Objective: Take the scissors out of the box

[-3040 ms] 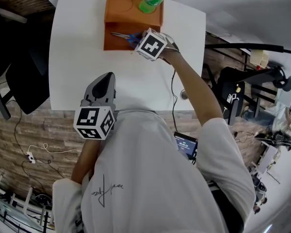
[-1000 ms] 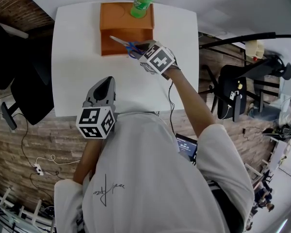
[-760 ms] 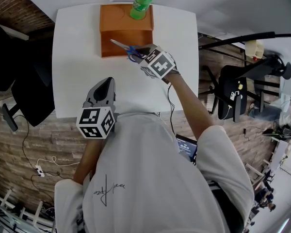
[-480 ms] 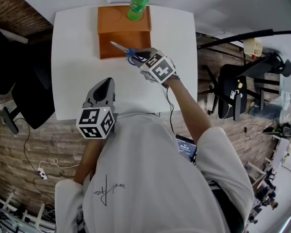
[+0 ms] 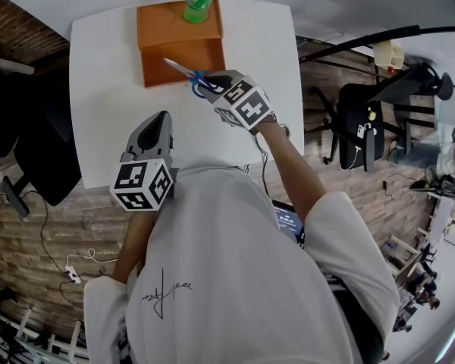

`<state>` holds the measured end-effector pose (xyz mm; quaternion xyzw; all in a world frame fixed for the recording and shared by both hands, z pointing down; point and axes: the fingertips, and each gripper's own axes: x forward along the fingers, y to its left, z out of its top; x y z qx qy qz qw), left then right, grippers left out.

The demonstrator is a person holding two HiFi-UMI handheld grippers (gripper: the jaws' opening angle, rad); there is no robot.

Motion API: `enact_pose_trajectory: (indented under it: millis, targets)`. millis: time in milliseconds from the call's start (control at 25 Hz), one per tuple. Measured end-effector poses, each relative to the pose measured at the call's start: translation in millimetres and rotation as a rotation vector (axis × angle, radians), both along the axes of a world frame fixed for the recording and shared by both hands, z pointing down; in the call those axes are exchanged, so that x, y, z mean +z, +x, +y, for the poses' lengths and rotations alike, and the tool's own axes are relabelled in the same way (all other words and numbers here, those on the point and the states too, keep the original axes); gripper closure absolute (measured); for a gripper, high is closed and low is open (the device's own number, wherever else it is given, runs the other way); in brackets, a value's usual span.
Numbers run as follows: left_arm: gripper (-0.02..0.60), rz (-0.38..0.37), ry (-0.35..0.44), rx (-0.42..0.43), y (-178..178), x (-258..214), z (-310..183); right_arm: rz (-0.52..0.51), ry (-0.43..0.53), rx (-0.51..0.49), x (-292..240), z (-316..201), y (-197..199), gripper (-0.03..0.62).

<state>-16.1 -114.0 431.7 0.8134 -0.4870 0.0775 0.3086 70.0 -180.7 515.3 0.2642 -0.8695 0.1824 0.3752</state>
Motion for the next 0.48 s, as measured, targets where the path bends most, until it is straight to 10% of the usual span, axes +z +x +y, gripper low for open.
enact_pose_trajectory:
  millis: [480]
  targets:
    - [0.574, 0.009, -0.002, 0.03, 5.5, -0.2, 1.5, -0.045, 0.037, 0.059, -18.0, 8.7, 12.6, 0.497]
